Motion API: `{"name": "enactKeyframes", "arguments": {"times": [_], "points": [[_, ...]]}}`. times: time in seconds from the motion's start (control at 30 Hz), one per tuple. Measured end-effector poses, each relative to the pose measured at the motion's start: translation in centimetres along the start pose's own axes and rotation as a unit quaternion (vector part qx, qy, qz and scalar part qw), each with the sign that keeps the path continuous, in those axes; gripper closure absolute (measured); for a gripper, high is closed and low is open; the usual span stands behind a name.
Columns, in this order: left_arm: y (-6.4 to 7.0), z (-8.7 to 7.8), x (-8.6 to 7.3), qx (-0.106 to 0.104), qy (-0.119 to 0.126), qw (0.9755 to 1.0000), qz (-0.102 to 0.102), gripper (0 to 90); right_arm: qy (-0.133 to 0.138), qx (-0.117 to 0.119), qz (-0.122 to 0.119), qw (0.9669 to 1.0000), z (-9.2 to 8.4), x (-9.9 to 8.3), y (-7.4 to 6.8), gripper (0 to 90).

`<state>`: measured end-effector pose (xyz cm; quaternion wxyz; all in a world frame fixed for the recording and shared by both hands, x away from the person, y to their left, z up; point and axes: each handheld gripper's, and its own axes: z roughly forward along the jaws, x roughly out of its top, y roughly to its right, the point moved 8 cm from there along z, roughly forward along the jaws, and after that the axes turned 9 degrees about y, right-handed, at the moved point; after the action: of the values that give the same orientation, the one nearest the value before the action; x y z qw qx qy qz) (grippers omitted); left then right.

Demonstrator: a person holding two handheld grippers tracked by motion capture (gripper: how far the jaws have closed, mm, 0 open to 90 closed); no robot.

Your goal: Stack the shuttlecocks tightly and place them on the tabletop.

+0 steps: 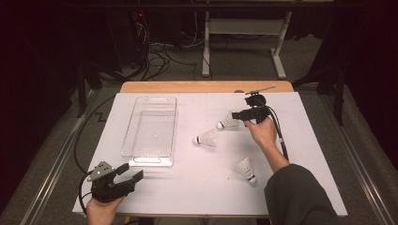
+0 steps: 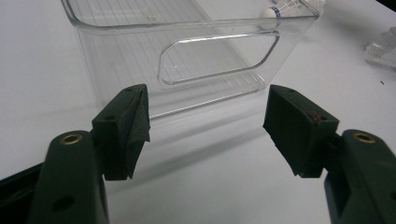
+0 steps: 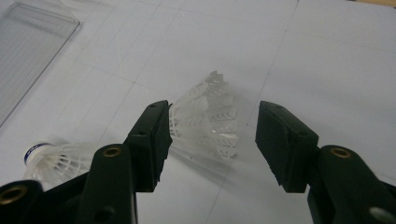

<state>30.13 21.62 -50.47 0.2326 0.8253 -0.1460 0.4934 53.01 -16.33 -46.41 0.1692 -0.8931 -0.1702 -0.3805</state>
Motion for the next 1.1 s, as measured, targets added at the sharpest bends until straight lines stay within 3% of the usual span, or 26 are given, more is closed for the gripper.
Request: {"name": "enactKeyframes", "arguments": {"times": [0.4, 1.1], "points": [[0.0, 0.1, 0.0, -0.002, -0.003, 1.0000, 0.003, 32.0, -0.022, 0.009, 0.004, 0.9997, 1.4, -0.4, 0.0, 56.5], [0.0, 0.1, 0.0, -0.003, -0.003, 1.0000, 0.002, 32.0, -0.046, 0.025, 0.002, 0.9986, 1.9, -0.8, -0.5, 79.5]]}}
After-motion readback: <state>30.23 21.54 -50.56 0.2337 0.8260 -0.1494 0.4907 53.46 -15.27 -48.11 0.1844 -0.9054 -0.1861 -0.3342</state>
